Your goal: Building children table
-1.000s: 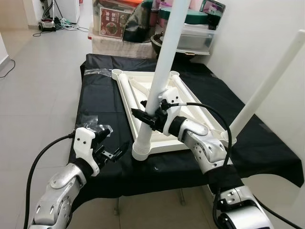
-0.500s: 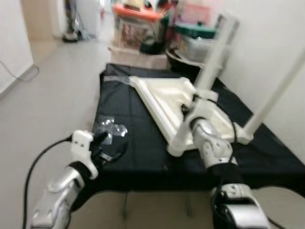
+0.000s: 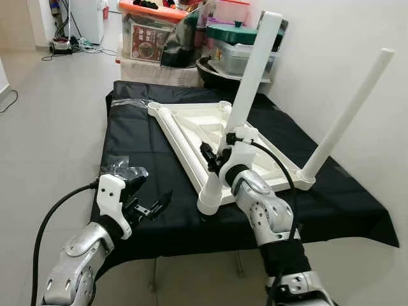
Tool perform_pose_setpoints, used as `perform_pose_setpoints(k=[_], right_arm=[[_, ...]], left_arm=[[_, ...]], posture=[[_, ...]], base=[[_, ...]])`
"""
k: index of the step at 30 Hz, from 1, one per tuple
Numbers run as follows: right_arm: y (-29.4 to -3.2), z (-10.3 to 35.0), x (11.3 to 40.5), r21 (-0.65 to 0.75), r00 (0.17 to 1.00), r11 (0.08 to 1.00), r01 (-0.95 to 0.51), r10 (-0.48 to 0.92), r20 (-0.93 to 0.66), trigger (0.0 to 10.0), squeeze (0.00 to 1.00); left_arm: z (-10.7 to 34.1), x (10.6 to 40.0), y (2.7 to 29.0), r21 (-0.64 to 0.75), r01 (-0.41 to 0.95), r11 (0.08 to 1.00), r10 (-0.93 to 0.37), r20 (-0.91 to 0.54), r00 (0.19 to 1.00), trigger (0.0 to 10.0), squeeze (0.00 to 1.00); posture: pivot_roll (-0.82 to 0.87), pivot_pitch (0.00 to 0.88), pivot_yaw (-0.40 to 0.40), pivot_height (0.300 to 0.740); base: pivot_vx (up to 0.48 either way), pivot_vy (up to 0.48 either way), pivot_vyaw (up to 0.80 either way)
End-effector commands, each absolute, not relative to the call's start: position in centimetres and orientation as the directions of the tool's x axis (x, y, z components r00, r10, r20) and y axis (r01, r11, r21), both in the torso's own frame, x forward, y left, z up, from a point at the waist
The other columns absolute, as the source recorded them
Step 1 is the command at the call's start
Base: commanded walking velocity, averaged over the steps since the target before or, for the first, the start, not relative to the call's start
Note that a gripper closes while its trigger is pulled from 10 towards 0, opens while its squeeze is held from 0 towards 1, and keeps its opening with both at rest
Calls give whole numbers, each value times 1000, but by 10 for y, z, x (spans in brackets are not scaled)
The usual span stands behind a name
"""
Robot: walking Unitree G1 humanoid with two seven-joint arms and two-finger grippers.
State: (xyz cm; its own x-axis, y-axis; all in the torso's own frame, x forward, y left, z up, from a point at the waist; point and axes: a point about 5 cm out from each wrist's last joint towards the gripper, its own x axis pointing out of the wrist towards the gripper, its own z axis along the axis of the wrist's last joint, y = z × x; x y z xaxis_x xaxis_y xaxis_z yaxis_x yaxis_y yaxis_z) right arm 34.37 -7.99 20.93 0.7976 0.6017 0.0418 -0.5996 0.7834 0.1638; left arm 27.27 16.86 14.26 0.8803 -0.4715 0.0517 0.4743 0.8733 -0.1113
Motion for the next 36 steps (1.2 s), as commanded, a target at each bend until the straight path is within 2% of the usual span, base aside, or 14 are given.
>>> perform_pose_setpoints(k=[1, 8, 9, 15, 17, 21, 24, 25, 26, 27, 28, 32, 33, 36], right_arm=[[-67, 221, 335, 151, 699, 684, -714, 707, 105, 10000, 0], [-72, 215, 342, 24, 575, 574, -818, 817, 43, 10000, 0], [-73, 210, 359, 68, 685, 683, -727, 729, -4, 0, 0], [-82, 205, 375, 117, 826, 825, -552, 561, -58, 0, 0], [-111, 191, 386, 159, 965, 969, -187, 211, -153, 0, 0], [-130, 168, 372, 171, 952, 964, 206, -157, -264, 0, 0], [-110, 169, 360, 195, 959, 967, 165, -111, -262, 0, 0], [-95, 170, 357, 228, 965, 969, 99, -37, -261, 1882, 0], [-77, 174, 353, 271, 970, 963, -20, 84, -227, 10000, 0], [-66, 177, 350, 296, 967, 950, -98, 161, -199, 10000, 0], [-60, 182, 349, 307, 965, 938, -161, 214, -149, 10000, 1000], [-57, 200, 352, 296, 944, 906, -304, 328, -35, 10000, 1000], [-56, 208, 352, 296, 914, 872, -389, 405, 9, 10000, 0], [-58, 220, 350, 266, 864, 826, -498, 497, 75, 10000, 0]], left_arm=[[142, 273, 164, -118, 482, 868, -480, 52, 876, 10000, 0], [142, 275, 161, -119, 481, 868, -478, 58, 876, 10000, 0], [142, 274, 162, -120, 476, 871, -473, 60, 879, 10000, 0], [142, 274, 164, -121, 472, 873, -469, 60, 881, 10000, 0], [143, 274, 164, -121, 473, 872, -469, 61, 881, 10000, 0], [144, 273, 165, -122, 477, 870, -473, 61, 879, 10000, 0], [144, 273, 165, -122, 478, 870, -474, 60, 878, 10000, 0], [144, 273, 165, -121, 478, 870, -474, 58, 879, 10000, 0], [143, 273, 165, -120, 478, 870, -475, 57, 878, 10000, 0], [143, 273, 165, -120, 478, 870, -475, 56, 878, 10000, 0], [143, 273, 165, -119, 479, 870, -475, 55, 878, 10000, 0], [143, 274, 165, -120, 477, 871, -474, 55, 879, 10000, 0], [143, 274, 165, -120, 476, 871, -473, 56, 880, 10000, 0], [143, 274, 165, -121, 474, 872, -471, 58, 880, 10000, 0]], posture=[[170, 0, -192, 740], [176, 0, -205, 740], [184, 0, -212, 740], [183, 0, -210, 740], [175, 0, -204, 740], [176, 0, -195, 740], [176, 0, -195, 740], [172, 0, -191, 740], [175, 0, -192, 740], [175, 0, -192, 740], [180, 0, -196, 740], [177, 0, -197, 740], [175, 0, -198, 740], [174, 0, -199, 740]], base=[[0, 0, 0], [0, 0, 0], [0, 0, 0], [0, 0, 0], [0, 0, 0], [0, 0, 0], [0, 0, 0], [0, 0, 0], [0, 0, 0], [0, 0, 0], [0, 0, 0], [0, 0, 0], [0, 0, 0], [0, 0, 0]])
